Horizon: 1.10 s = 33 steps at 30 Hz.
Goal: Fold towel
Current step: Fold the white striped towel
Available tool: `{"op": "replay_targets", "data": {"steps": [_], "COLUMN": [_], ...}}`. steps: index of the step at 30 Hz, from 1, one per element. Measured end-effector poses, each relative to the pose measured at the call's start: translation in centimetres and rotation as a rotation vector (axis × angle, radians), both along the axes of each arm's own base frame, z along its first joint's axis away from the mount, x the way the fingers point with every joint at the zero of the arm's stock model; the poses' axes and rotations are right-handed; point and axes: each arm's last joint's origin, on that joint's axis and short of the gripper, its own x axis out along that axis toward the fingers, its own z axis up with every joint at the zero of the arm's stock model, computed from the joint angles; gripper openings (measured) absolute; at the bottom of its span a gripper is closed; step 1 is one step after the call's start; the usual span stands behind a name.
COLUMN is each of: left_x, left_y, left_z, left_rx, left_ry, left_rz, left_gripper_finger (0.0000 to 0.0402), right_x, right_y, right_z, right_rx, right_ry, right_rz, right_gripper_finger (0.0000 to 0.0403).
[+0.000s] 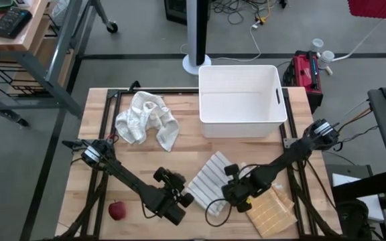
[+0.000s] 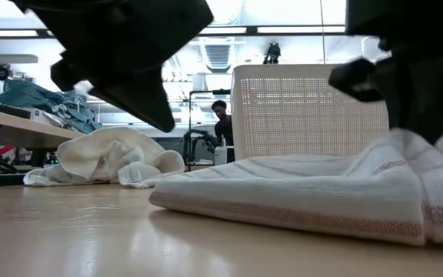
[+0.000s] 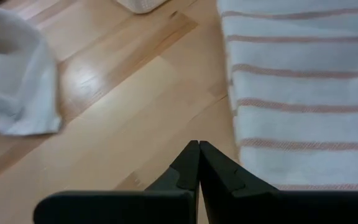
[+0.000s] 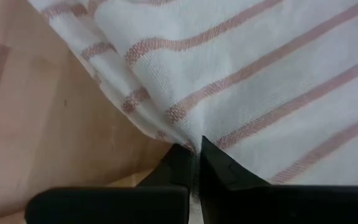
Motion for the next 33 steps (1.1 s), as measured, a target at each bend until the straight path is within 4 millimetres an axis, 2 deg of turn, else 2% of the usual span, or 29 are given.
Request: {"op": "replay_targets", "data": {"steps": [4, 8, 14, 18, 23, 28, 33], "left_x": [1.4, 3.2, 4.8, 5.3, 5.6, 5.6, 4.4], "left_y": [0.3, 1.5, 4.3, 6.2, 6.7, 6.5, 7.0], "left_z": [-0.5, -1.3, -2.0, -3.4, -4.5, -4.8, -5.3], "left_rx": [-0.020, -0.071, -0.103, -0.188, -0.242, -0.247, -0.284], "left_ry": [-0.006, -0.004, 0.055, 0.077, 0.020, -0.006, 0.086], "left_rz": [-0.069, -0.160, -0.213, -0.265, -0.339, -0.411, -0.294], "left_gripper_finger": [0.0000, 0.0000, 0.0000, 0.0000, 0.0000, 0.0000, 0.0000], "right_x": [-0.3, -0.5, -0.4, -0.6, -1.5, -3.3, -5.5], "right_y": [-0.2, -0.2, 0.1, -0.1, -0.7, -2.2, -3.9], "right_z": [-1.1, -1.2, 0.6, 2.0, 3.4, 5.0, 6.8], "right_rx": [0.020, 0.067, 0.076, 0.036, 0.029, -0.002, 0.002], "right_ry": [-0.008, 0.031, 0.115, 0.181, 0.163, 0.070, -0.050], "right_rz": [-0.005, 0.013, -0.009, -0.022, -0.047, -0.100, -0.189], "right_gripper_finger": [0.0016, 0.0069, 0.0158, 0.0194, 0.0213, 0.0211, 0.0202]}}
